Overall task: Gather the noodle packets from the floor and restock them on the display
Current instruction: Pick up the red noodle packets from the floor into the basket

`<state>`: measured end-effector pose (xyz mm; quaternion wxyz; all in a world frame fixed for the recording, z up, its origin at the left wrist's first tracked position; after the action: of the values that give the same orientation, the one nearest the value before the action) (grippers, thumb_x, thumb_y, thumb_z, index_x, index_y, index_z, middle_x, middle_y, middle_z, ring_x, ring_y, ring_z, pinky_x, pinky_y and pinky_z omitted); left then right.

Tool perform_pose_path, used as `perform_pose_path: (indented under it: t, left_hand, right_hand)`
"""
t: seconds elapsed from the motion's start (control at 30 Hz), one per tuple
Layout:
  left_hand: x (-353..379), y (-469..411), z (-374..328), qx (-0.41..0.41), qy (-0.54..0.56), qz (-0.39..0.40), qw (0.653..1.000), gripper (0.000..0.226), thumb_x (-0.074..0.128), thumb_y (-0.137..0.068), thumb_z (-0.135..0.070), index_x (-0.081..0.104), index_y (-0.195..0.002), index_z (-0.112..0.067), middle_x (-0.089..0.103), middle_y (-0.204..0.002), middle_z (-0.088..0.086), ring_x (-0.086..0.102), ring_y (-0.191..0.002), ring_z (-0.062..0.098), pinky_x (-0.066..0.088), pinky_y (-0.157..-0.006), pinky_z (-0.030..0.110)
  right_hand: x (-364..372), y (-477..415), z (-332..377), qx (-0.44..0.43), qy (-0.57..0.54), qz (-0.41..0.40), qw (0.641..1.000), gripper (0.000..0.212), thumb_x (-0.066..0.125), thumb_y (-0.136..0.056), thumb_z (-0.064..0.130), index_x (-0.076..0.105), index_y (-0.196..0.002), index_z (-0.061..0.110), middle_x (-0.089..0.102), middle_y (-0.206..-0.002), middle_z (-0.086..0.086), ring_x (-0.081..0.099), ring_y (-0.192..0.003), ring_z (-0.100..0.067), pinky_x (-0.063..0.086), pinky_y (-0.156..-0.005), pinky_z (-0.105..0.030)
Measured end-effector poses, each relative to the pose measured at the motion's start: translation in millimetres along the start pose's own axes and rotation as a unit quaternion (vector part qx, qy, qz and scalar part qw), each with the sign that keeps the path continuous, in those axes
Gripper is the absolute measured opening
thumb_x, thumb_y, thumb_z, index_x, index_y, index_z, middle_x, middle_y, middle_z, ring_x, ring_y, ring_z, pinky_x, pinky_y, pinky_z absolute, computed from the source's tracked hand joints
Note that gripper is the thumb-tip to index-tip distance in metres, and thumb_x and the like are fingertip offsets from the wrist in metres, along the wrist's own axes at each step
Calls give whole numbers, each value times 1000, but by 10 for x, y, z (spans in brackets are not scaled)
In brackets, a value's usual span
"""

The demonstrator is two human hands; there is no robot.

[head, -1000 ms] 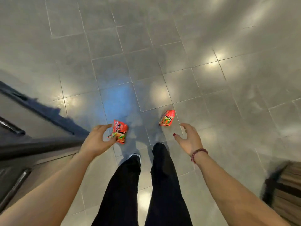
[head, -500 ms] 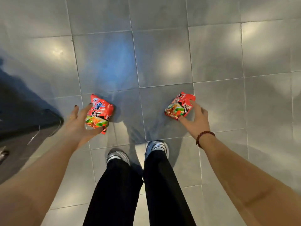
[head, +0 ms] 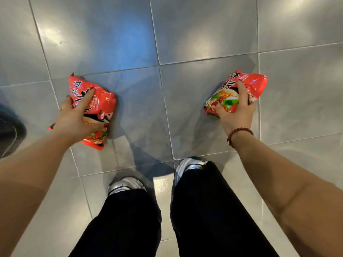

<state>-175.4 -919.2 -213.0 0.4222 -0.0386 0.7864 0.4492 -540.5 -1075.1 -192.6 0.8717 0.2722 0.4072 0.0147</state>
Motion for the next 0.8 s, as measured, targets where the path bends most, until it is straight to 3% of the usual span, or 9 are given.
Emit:
perform_pose_path:
  t: [0.1, 0.23, 0.37, 0.47, 0.6, 0.7, 0.8]
  left_hand:
    - [-38, 66, -60, -8, -2, -43, 999, 97, 88, -68, -24, 34, -147, -40, 32, -144, 26, 36, -132, 42, 32, -111, 45]
    - [-162, 248, -169, -26, 27, -67, 997, 82, 86, -65, -16, 49, -138, -27, 53, -121, 27, 49, -116, 40, 41, -99, 42]
    - [-278, 536, -313, -48, 59, -35, 997, 73, 87, -63, -19, 56, -129, -25, 60, -120, 20, 50, -117, 37, 41, -95, 38]
    - [-560, 835, -478, -36, 132, -39, 990, 75, 90, -59, -22, 58, -127, -26, 62, -119, 14, 54, -115, 33, 42, -96, 34]
    - [-1312, 1387, -808, 0, 253, -39, 967, 77, 87, -50, -33, 56, -121, -37, 60, -119, 4, 60, -103, 21, 50, -93, 33]
    - [-2048, 1955, -1003, 22, 345, -44, 937, 70, 89, -62, -10, 56, -119, -32, 62, -110, -5, 61, -87, 3, 49, -72, 10]
    - [-2810, 2649, -1132, 59, 406, -40, 911, 74, 89, -53, -12, 57, -118, -32, 64, -109, -9, 65, -89, 5, 53, -77, 18]
  right_hand:
    - [24, 90, -4, -18, 3, -7, 1000, 78, 74, -82, 11, 35, -144, 37, 34, -146, -8, 42, -130, -24, 42, -107, -34]
    - [-100, 365, 142, -36, -30, 65, 997, 72, 74, -81, 5, 44, -138, 36, 45, -142, -2, 49, -125, -21, 49, -100, -36]
    - [-278, 819, 445, -44, -77, 148, 985, 70, 74, -81, 7, 45, -137, 36, 47, -140, 0, 52, -121, -18, 53, -86, -19]
    - [-459, 1176, 769, -74, -116, 189, 972, 72, 76, -78, 4, 47, -133, 38, 49, -135, 3, 53, -120, -17, 55, -92, -40]
    - [-858, 1600, 1335, -98, -141, 222, 960, 75, 77, -75, 1, 49, -126, 48, 49, -134, 6, 54, -120, -17, 54, -92, -45]
    - [-1320, 1928, 1886, -120, -152, 252, 948, 74, 76, -76, -2, 51, -128, 44, 51, -132, 10, 56, -119, -17, 56, -89, -37]
    - [-1868, 2374, 2556, -160, -176, 309, 921, 72, 74, -76, -6, 52, -125, 44, 50, -133, 11, 58, -116, -17, 57, -85, -32]
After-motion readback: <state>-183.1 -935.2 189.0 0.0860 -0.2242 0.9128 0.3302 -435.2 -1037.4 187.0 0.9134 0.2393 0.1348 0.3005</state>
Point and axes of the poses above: each hand's wrist, its own y-axis away from the middle knuckle, its own x-axis out of the palm, z = x × y, the point moved 1 cm from there along -y, towards the middle knuckle
